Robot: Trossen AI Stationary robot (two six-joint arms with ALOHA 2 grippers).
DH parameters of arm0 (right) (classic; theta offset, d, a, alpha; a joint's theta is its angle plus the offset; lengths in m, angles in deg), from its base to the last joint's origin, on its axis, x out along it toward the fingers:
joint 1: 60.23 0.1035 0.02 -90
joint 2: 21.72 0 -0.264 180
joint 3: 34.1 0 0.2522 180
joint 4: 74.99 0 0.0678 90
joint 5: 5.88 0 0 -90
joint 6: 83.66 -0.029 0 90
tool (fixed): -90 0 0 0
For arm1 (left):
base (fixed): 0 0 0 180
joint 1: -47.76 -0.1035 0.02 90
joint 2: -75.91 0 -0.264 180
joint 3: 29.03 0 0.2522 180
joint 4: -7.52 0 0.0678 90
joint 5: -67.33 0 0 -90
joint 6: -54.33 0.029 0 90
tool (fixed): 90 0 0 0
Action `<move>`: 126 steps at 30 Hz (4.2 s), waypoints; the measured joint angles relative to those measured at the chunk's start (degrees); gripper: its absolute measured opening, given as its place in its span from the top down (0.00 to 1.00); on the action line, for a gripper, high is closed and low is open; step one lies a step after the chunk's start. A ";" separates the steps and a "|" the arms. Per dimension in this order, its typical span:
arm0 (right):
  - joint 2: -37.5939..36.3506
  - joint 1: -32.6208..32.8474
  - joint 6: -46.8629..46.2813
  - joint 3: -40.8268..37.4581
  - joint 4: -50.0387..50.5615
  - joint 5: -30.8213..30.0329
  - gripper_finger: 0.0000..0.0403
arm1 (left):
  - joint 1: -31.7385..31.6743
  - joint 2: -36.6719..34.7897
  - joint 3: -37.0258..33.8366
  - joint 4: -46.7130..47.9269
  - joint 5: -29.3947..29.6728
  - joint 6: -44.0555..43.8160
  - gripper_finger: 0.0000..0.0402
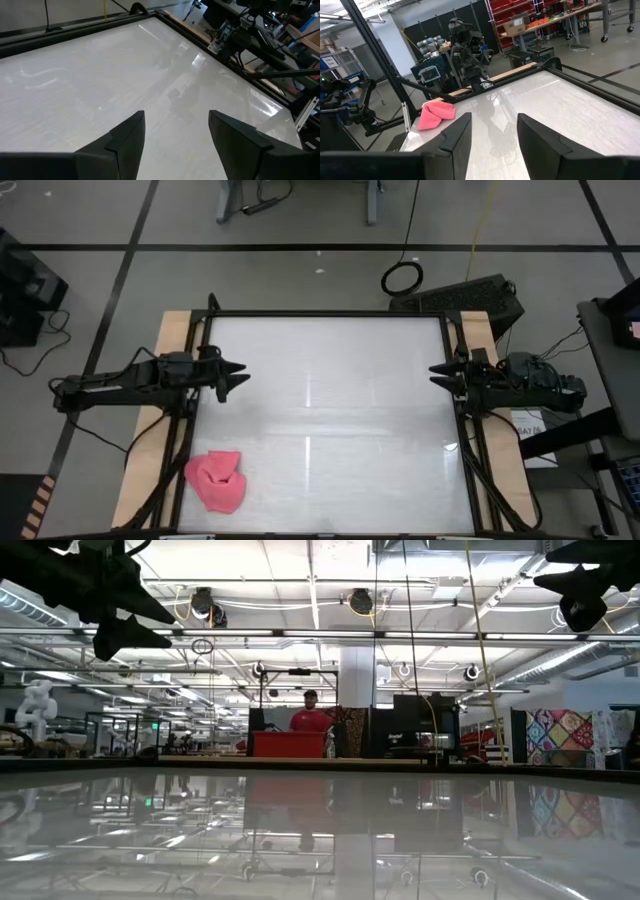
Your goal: Roll towel
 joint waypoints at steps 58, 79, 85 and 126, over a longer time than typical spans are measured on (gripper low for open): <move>0.01 0.02 -0.01 0.02 0.00 0.01 0.63 | 0.00 0.00 -0.01 0.00 -0.01 0.00 0.44; 0.01 0.00 0.24 0.01 3.75 0.01 0.63 | 0.02 0.01 -0.01 -0.08 -0.02 0.00 0.44; 0.01 0.00 0.24 0.00 3.74 0.02 0.63 | 0.00 0.01 0.01 -0.07 0.00 0.00 0.44; 0.02 0.00 2.11 0.02 1.03 -0.13 0.63 | 0.01 0.00 -0.01 -0.09 -0.02 -0.02 0.44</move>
